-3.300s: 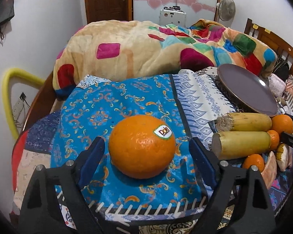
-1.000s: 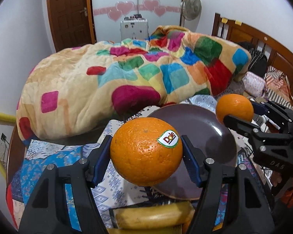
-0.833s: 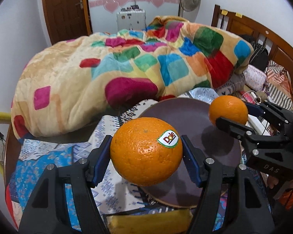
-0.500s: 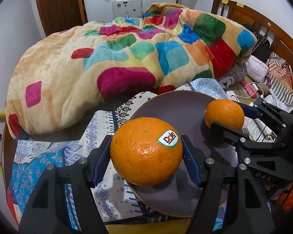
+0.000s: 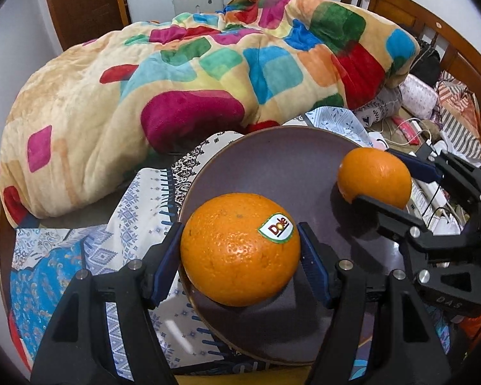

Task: Organize fruits
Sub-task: 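Carry both oranges onto the purple plate and open both tools, then lift both tools away from the plate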

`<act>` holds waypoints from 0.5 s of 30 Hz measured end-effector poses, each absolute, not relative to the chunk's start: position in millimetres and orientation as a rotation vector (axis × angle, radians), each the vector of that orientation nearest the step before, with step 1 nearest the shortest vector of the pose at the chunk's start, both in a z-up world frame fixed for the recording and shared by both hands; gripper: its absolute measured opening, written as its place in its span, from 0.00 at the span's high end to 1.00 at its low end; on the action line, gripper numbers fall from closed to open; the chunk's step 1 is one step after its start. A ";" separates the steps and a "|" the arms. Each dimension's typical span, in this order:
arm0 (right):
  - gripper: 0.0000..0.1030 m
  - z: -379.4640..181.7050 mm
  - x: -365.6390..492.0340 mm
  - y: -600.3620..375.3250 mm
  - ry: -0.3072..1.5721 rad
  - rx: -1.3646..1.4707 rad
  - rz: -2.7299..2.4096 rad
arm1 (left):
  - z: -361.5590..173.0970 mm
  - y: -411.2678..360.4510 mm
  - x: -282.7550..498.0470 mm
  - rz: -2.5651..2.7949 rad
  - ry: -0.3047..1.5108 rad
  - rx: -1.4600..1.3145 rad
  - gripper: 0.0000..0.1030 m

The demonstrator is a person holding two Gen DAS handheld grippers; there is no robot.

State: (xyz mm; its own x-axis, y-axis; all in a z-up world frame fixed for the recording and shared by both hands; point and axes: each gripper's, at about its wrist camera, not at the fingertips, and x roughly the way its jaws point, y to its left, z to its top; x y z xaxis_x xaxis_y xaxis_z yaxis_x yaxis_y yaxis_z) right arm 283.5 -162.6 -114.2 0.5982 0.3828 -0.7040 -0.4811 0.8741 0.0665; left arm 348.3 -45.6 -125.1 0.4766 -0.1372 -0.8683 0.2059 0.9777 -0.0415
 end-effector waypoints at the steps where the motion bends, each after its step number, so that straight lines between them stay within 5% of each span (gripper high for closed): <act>1: 0.43 -113.8 282.5 -163.0 0.783 -0.135 0.502 | -125.1 -43.4 348.7 -0.211 1.056 0.056 0.33; 5: 0.43 -109.4 276.1 -165.7 0.781 -0.123 0.517 | -118.8 -39.6 346.8 -0.184 1.019 0.046 0.29; 9: 0.41 -100.2 266.6 -166.7 0.753 -0.119 0.527 | -105.9 -36.5 336.6 -0.171 0.943 0.047 0.11; 15: 0.39 -81.9 246.5 -172.2 0.705 -0.120 0.518 | -85.7 -29.2 313.2 -0.166 0.900 0.034 0.11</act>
State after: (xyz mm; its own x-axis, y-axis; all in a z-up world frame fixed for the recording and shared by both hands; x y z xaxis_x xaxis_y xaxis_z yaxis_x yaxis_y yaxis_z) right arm 246.5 -172.2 -81.9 0.6412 0.4138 -0.6463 -0.4929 0.8675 0.0664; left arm 313.2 -29.2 -85.7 0.6095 -0.1300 -0.7820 0.1583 0.9866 -0.0406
